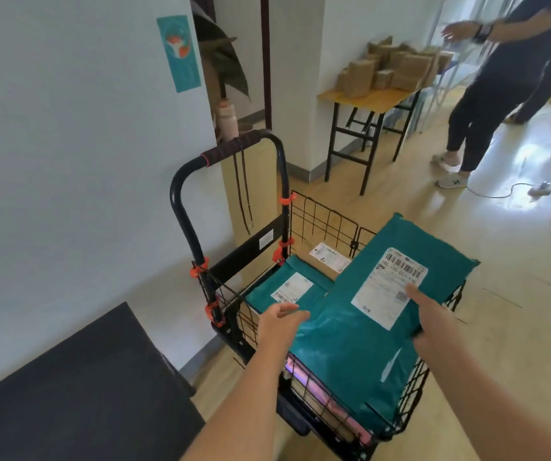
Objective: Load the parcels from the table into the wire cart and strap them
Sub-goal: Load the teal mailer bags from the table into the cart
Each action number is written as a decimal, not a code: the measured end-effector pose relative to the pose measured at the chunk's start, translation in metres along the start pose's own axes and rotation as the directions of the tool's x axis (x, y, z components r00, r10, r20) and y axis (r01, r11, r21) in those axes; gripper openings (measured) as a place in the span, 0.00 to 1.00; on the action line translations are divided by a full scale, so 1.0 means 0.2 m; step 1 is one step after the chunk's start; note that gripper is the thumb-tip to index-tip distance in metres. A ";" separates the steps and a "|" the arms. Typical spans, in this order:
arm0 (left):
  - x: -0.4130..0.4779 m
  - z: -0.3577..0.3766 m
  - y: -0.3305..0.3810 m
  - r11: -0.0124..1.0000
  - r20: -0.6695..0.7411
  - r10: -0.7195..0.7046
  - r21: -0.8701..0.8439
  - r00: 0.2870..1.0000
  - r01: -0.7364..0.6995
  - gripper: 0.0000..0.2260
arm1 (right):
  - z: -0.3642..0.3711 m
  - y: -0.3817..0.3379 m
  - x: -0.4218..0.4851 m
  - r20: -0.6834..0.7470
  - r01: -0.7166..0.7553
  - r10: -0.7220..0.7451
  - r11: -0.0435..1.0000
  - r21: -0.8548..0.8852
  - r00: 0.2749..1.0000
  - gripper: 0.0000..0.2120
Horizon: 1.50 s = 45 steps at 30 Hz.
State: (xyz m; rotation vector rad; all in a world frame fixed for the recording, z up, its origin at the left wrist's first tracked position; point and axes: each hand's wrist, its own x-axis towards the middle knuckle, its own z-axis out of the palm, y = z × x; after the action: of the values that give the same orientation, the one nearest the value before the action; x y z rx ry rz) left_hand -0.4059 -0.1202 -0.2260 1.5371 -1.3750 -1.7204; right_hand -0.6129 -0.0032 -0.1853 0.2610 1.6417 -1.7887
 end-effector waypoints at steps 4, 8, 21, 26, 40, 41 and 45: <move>0.18 0.09 0.10 1.000 0.029 0.003 0.006 1.000 -0.003 0.07 | 0.09 -0.12 0.13 -0.069 0.022 -0.016 0.996 0.081 0.998 0.17; 0.28 0.21 0.13 0.997 0.090 0.026 0.067 0.996 -0.032 0.06 | 0.11 -0.13 0.27 -0.136 -0.043 0.049 0.998 0.047 0.989 0.19; 0.40 0.42 -0.02 0.860 0.050 -0.066 0.509 0.997 0.031 0.20 | 0.11 0.15 0.77 -0.135 -0.415 0.397 0.897 -0.154 0.908 0.14; 0.45 0.53 -0.15 0.663 -0.040 -0.047 0.747 0.998 0.061 0.28 | 0.21 0.26 0.94 -0.080 -0.501 0.497 0.831 -0.241 0.864 0.07; 0.63 0.87 -0.48 0.432 0.056 -0.254 0.900 0.966 0.062 0.41 | 0.08 0.48 1.27 -0.172 -0.533 0.521 0.695 -0.483 0.836 0.16; 0.65 0.88 -0.47 0.428 0.049 -0.247 0.901 0.968 0.064 0.41 | 0.08 0.47 1.28 -0.171 -0.519 0.507 0.699 -0.492 0.845 0.14; 0.70 0.90 -0.45 0.431 0.006 -0.264 0.895 0.964 0.112 0.40 | 0.08 0.45 1.34 -0.180 -0.509 0.518 0.609 -0.608 0.836 0.12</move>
State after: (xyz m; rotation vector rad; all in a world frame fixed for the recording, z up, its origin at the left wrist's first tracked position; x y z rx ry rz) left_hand -0.5851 -0.1355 -0.3928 2.1739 -2.5449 -1.2050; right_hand -0.7531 -0.1082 -0.4071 0.3575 1.8213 -0.7294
